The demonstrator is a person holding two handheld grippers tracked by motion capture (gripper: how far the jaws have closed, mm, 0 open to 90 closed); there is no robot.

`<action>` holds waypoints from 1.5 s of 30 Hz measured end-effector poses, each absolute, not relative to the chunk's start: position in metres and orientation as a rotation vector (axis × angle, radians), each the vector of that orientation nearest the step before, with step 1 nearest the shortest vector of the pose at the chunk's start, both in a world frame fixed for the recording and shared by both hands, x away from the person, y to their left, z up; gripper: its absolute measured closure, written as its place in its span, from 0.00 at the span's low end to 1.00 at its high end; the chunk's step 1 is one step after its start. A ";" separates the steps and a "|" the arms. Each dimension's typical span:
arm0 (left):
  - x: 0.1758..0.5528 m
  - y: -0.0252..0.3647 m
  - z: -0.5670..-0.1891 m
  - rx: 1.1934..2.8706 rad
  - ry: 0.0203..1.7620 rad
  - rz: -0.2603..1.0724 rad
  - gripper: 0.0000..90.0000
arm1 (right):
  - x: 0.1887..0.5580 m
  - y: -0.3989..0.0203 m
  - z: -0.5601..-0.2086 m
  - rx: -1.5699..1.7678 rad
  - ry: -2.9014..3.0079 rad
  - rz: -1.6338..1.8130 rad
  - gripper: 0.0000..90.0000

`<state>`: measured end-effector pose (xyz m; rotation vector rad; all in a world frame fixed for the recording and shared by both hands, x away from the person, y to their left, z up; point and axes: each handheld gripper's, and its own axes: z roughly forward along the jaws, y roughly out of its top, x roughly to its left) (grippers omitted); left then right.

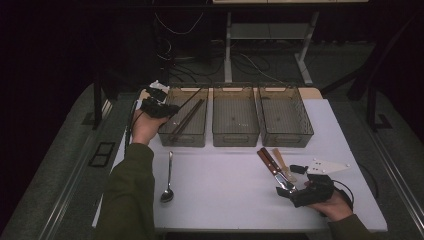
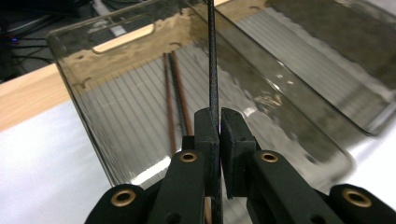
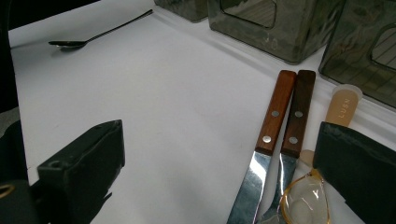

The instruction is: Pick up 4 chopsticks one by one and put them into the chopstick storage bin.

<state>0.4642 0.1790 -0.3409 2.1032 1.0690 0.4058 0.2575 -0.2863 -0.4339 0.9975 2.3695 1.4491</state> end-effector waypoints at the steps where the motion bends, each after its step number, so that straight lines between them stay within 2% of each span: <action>1: 0.467 0.177 -0.341 2.084 1.083 0.398 0.95 | 0.257 -0.286 -0.434 0.997 2.369 1.451 0.03; 12: 0.493 0.166 -0.367 2.112 1.186 0.431 0.95 | 0.257 -0.287 -0.433 0.992 2.365 1.467 0.03; 20: 0.498 0.162 -0.381 2.131 1.232 0.415 0.94 | 0.258 -0.287 -0.433 0.991 2.365 1.466 0.03; 21: 0.498 0.162 -0.381 2.131 1.231 0.402 0.93 | 0.258 -0.287 -0.433 0.991 2.365 1.465 0.03; 22: 0.498 0.161 -0.381 2.131 1.226 0.411 0.86 | 0.258 -0.287 -0.433 0.991 2.365 1.466 0.03; 24: 0.496 0.161 -0.380 2.134 1.220 0.432 0.78 | 0.257 -0.287 -0.433 0.992 2.364 1.464 0.03; 29: 0.490 0.160 -0.377 2.123 1.181 0.436 0.66 | 0.257 -0.287 -0.433 0.994 2.363 1.466 0.03; 39: 0.461 0.161 -0.366 2.081 1.095 0.388 0.46 | 0.259 -0.287 -0.434 1.006 2.360 1.463 0.03; 45: 0.434 0.164 -0.361 2.050 1.057 0.389 0.40 | 0.259 -0.285 -0.434 1.003 2.367 1.456 0.03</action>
